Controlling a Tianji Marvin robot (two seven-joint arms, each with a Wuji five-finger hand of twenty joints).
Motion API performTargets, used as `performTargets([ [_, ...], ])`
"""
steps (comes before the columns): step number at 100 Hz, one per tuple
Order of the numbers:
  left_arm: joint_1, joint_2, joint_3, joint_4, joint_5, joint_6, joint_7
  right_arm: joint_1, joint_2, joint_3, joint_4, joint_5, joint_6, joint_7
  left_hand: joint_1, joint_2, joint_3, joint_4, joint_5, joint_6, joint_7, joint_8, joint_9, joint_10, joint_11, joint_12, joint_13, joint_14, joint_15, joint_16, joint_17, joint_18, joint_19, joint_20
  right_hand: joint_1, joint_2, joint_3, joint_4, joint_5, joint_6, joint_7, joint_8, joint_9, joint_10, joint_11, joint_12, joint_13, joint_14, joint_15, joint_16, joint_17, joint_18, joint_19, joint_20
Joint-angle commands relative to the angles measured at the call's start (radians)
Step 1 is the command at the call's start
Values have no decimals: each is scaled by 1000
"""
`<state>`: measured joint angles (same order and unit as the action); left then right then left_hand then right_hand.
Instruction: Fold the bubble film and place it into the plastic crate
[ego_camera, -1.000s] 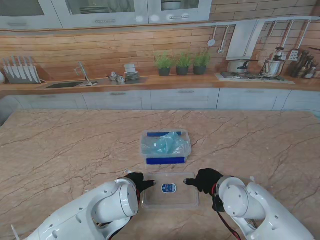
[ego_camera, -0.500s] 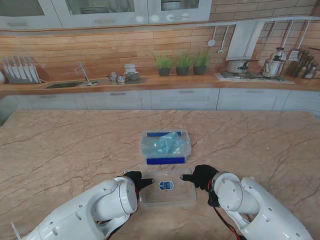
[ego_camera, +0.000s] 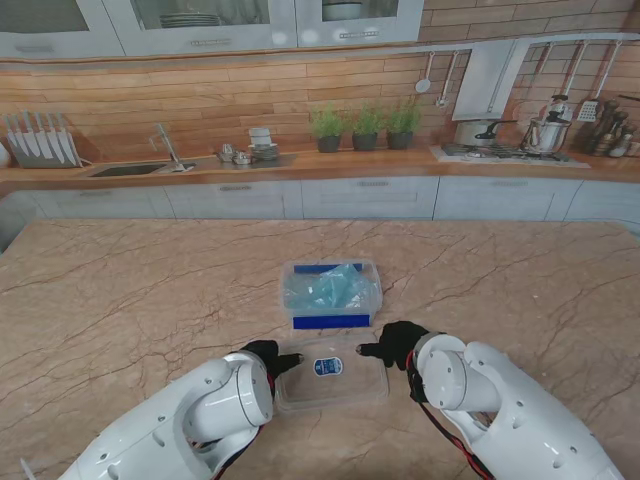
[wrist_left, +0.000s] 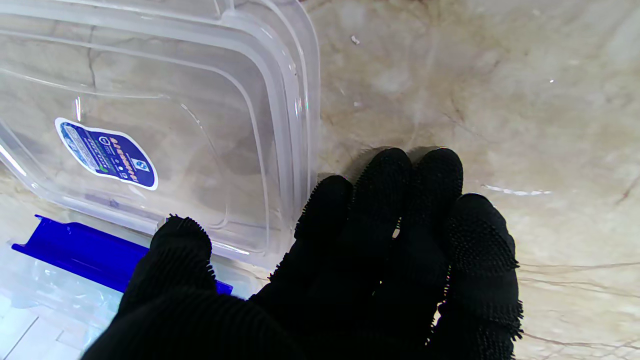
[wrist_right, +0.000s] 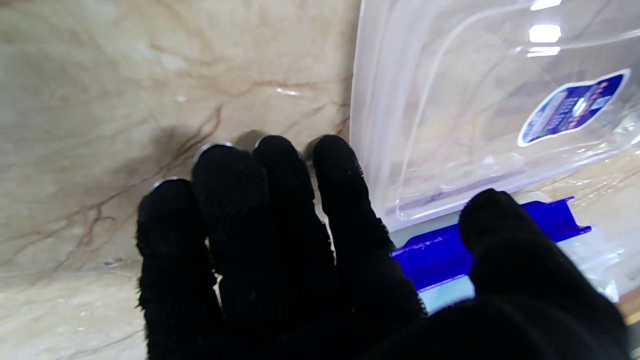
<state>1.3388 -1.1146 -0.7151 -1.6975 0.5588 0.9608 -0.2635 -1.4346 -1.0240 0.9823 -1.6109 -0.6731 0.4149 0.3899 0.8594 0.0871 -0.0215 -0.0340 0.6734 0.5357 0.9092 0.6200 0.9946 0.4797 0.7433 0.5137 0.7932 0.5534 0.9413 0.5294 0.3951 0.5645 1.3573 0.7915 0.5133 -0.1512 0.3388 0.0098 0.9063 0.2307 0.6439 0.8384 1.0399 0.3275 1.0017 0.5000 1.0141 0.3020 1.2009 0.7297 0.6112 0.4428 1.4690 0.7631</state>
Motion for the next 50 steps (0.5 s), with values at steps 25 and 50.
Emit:
performTargets([
  [25,40,-16,-20,25,23,52,-9,30,-4,-44,44,-25,69,6,-29,1,-13,-5,-44,-81,-199,-128,-70,22,-123,-72,-10,64,-13,-5,6,-4,11,3,-46,35,17,43,-35,-25,-78,-59,42,102,45,4,75,55,49,-1,42,-124,200,25],
  [50,44,-29,-29,39,49,52,1,52,-5,-66,56,15,132,7,-29,-3,-12,-5,-51,-85,-216,-144,-77,14,-124,-74,-16,63,-16,-4,2,-8,8,2,-54,36,19,41,-51,12,-95,-80,37,113,47,4,78,58,52,-8,48,-122,209,16],
])
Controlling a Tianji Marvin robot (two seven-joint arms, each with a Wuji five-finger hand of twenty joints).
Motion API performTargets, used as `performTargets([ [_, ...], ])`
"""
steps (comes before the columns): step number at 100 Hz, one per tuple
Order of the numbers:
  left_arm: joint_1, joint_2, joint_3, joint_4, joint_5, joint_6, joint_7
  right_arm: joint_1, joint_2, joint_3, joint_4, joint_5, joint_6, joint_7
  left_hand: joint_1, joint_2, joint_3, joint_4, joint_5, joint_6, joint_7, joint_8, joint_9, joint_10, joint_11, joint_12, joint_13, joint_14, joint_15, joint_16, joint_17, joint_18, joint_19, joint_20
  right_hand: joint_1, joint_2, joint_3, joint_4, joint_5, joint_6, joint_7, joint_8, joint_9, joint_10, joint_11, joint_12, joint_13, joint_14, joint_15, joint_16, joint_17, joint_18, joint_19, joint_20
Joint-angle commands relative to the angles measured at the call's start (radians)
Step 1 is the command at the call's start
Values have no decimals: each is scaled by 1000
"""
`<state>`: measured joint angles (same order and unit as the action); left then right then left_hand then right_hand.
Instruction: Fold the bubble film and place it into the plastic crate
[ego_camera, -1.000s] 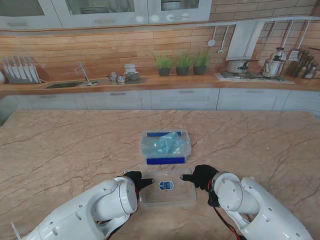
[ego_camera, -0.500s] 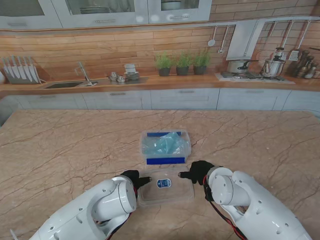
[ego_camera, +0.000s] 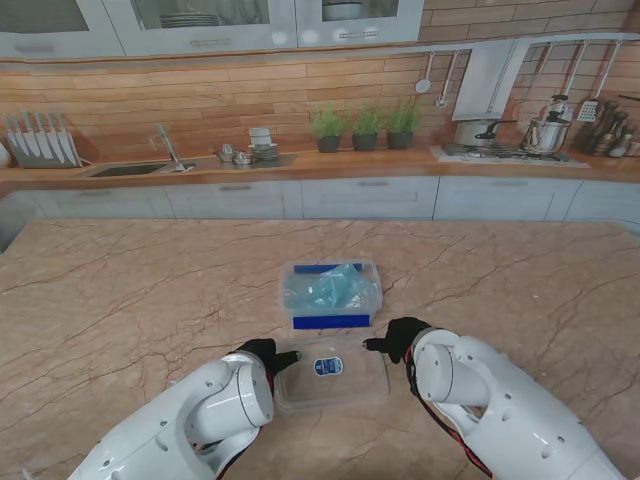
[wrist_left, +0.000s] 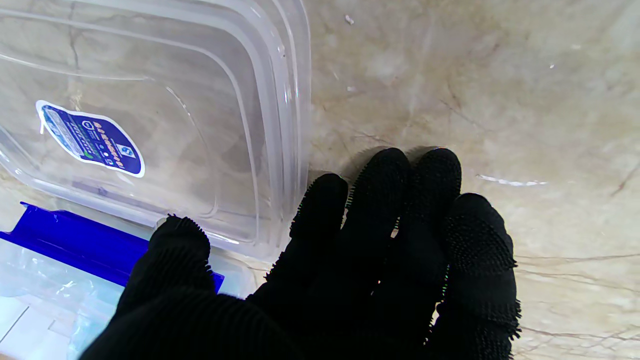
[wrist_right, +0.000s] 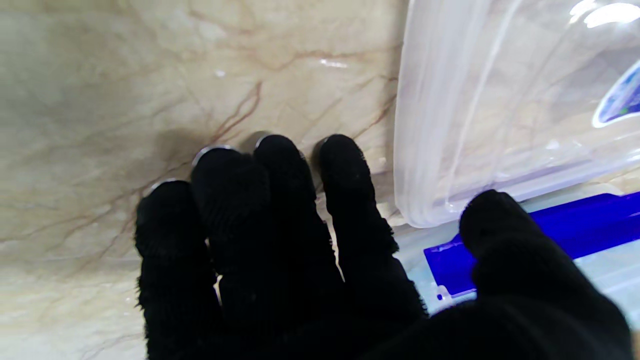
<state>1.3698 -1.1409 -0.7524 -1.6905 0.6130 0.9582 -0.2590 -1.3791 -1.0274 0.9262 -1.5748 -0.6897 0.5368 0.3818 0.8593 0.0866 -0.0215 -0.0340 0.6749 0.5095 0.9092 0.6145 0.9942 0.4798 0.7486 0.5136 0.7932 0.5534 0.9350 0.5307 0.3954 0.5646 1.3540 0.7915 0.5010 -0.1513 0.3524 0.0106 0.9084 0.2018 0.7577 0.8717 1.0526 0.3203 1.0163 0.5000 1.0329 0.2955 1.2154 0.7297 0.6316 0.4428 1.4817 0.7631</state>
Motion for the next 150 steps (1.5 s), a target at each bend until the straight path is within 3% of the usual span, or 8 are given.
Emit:
performTargets([
  [1,12,-3,9,33,-6,55,-4,-2,-1,-11,20,35,11,16,-28,-3,-12,-5,-52,-59,-217,-139,-76,14,-129,-74,-16,63,-10,-6,2,-8,12,2,-42,36,6,40,-53,40,-209,-114,25,120,33,4,59,65,37,-8,27,-122,197,16],
  [19,-13,0,39,55,-47,55,20,36,4,-45,25,98,19,55,-31,-6,-12,-5,-59,-67,-239,-157,-84,7,-134,-76,-24,58,-15,-7,-3,-13,9,1,-44,41,6,38,-44,35,-206,-120,31,118,49,11,69,59,61,-3,38,-131,221,19],
  [44,-60,28,97,64,-212,51,85,59,0,-66,28,166,24,59,-31,-4,-11,-4,-73,-75,-331,-228,-110,-1,-156,-82,-54,57,-35,-11,-33,-19,-9,-7,-42,42,6,37,-49,37,-213,-125,21,121,52,15,60,60,65,-3,30,-135,225,17],
  [67,-14,20,38,35,-241,1,93,24,-2,-31,-7,197,-1,60,-23,-5,-10,-3,-28,-110,-309,-225,-128,-2,-215,-117,-63,44,-48,-13,-47,-18,-19,-12,-39,42,5,37,-48,34,-218,-127,18,123,52,16,55,59,68,-2,26,-135,227,16],
  [100,88,9,-64,-48,-259,-98,128,-41,-9,40,-64,211,-53,35,-12,-11,-9,-4,-34,-132,-324,-223,-178,-24,-316,-183,-123,35,-130,-42,-113,-7,-99,-50,-32,40,2,38,-42,39,-312,-176,7,124,45,18,42,62,65,-1,11,-135,220,15],
  [150,168,9,-143,-120,-287,-178,143,-93,-16,89,-117,224,-96,9,2,-16,-9,-5,-4,-146,-314,-208,-154,-53,-334,-197,-146,26,-161,-51,-147,-7,-131,-73,-27,36,2,39,-35,34,-341,-187,7,124,44,19,38,64,62,1,9,-135,218,16],
])
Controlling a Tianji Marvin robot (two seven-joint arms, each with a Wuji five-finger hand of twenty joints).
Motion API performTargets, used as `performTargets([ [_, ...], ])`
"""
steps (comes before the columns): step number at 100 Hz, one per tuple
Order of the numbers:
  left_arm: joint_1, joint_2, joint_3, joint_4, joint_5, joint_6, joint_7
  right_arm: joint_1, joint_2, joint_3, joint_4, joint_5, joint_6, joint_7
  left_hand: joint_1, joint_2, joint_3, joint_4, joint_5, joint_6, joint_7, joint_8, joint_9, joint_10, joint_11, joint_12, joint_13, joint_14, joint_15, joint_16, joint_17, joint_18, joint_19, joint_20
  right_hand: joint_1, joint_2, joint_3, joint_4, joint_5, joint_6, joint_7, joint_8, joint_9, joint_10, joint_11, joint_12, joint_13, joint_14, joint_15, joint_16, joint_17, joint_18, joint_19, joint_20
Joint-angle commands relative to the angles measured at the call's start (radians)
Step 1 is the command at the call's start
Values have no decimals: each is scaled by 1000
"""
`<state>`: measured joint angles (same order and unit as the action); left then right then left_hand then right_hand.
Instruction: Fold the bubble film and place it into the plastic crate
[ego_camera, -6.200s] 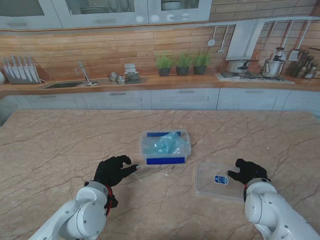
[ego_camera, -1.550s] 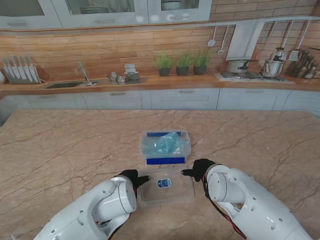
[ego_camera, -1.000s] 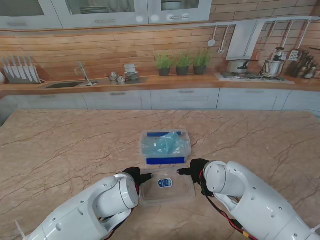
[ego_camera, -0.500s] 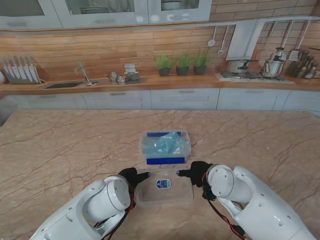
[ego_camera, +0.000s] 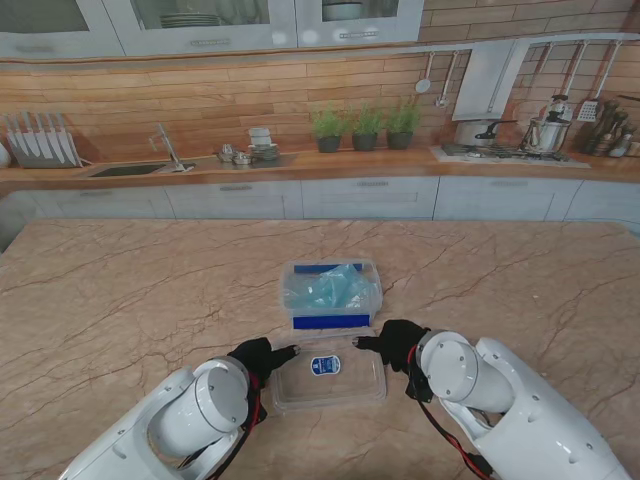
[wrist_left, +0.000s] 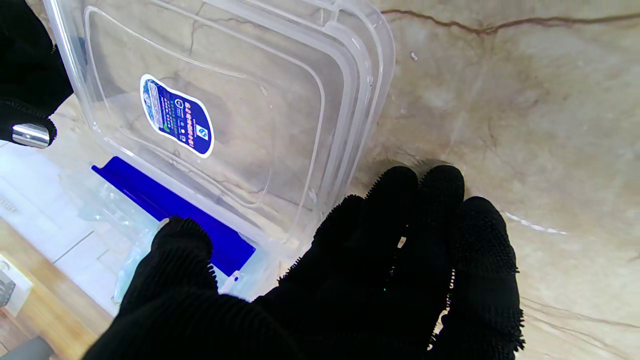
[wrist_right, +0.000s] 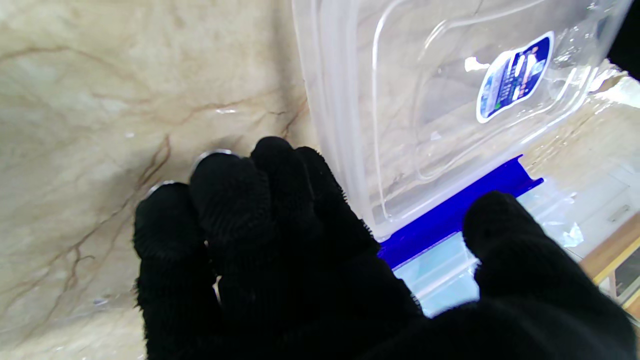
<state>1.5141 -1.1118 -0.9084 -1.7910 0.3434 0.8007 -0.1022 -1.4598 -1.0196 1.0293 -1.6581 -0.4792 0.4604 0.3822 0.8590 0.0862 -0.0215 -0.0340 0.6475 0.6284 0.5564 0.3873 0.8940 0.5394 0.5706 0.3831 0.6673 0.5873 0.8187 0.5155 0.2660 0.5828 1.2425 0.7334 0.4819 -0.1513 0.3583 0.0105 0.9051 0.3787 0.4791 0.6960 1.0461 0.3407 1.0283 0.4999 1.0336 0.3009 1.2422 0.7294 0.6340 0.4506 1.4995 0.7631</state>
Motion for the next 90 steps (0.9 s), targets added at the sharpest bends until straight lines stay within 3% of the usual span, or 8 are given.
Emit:
performTargets([
  [1,25,-21,12,-20,-19,-22,-13,-13,-24,-14,-34,14,-20,8,4,-15,-8,-5,24,-265,41,21,-53,-112,-155,-66,-20,-8,-45,-36,-18,-25,-19,-15,-8,36,-4,39,-31,-143,-62,-11,14,104,32,19,37,58,36,1,6,-143,200,16],
  [23,51,-22,-12,-44,-28,-51,-4,-29,-23,4,-46,11,-25,11,4,-16,-10,-5,14,-264,79,58,-60,-87,-147,-61,-25,-6,-44,-34,-23,-29,-16,-17,-5,36,-4,39,-32,-174,-61,-7,11,103,31,19,31,56,35,3,-2,-143,197,17],
  [90,128,-33,-77,-99,-43,-144,48,-32,-21,14,-63,24,-27,19,19,-29,-7,-6,53,-276,128,96,1,-110,-129,-57,18,-11,-29,-32,8,-22,5,-10,-2,37,-7,38,-34,-176,-59,2,8,103,31,25,28,55,42,12,-6,-146,198,24],
])
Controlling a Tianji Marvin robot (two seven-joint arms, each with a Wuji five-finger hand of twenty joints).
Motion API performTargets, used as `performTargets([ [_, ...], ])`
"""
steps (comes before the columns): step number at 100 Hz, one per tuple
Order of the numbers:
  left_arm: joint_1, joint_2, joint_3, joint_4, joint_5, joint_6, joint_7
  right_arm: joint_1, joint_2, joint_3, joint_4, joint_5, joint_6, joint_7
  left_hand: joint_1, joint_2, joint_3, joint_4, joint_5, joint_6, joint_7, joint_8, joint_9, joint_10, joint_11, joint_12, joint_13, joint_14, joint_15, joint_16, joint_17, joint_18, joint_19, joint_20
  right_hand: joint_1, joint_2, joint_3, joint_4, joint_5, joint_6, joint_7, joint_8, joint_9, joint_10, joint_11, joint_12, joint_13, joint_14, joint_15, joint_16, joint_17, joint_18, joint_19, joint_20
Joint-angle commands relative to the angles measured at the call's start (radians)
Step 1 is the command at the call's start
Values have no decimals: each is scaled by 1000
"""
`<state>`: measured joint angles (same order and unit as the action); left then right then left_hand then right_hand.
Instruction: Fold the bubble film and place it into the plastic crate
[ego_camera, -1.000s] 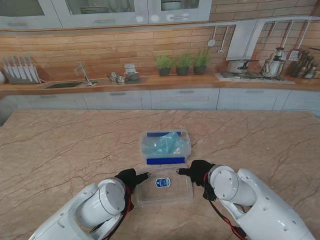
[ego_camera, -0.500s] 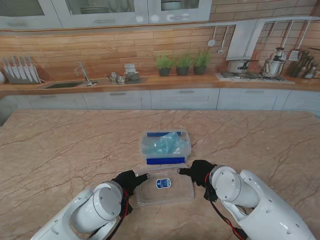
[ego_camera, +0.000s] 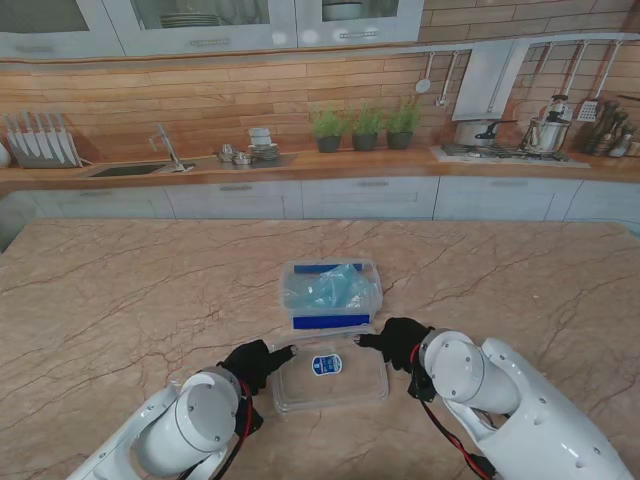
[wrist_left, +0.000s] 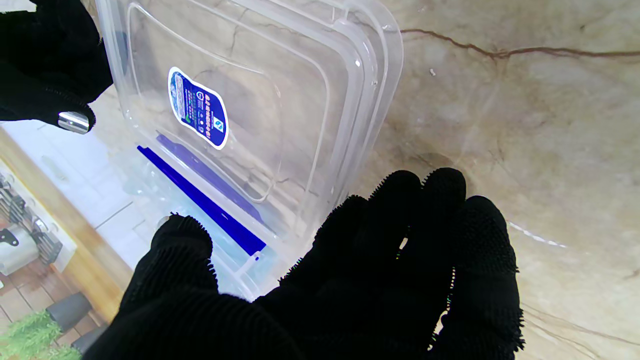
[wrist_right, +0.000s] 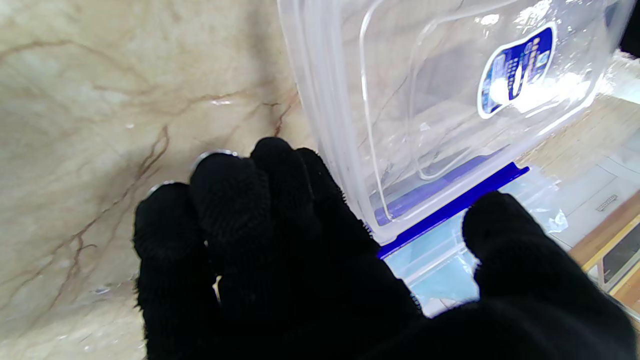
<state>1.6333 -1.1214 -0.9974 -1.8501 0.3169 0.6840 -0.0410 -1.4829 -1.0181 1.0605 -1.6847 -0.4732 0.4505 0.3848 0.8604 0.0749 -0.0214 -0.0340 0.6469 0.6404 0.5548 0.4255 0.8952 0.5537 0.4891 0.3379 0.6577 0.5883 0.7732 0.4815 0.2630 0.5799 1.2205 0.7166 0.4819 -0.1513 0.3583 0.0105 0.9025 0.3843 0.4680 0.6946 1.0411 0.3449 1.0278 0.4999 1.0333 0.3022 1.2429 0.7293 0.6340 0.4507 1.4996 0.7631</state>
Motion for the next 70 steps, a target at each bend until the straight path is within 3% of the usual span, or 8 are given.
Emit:
performTargets([
  [1,10,-24,11,-41,-17,-28,-13,-9,-23,-17,-37,18,-17,17,17,-18,-8,-6,54,-288,130,58,0,-123,-47,-11,28,-12,17,2,12,-20,27,7,-1,37,-6,38,-30,-182,-48,3,13,98,32,25,28,54,41,12,-6,-146,198,24],
  [70,31,-15,-23,-132,-12,-31,-31,-2,-16,16,-128,43,-13,57,21,-23,-7,-6,66,-281,132,59,11,-113,-46,-11,35,-3,17,0,21,-12,29,10,3,36,-9,38,-21,-176,-48,4,15,102,29,27,28,60,39,15,-8,-142,196,29],
])
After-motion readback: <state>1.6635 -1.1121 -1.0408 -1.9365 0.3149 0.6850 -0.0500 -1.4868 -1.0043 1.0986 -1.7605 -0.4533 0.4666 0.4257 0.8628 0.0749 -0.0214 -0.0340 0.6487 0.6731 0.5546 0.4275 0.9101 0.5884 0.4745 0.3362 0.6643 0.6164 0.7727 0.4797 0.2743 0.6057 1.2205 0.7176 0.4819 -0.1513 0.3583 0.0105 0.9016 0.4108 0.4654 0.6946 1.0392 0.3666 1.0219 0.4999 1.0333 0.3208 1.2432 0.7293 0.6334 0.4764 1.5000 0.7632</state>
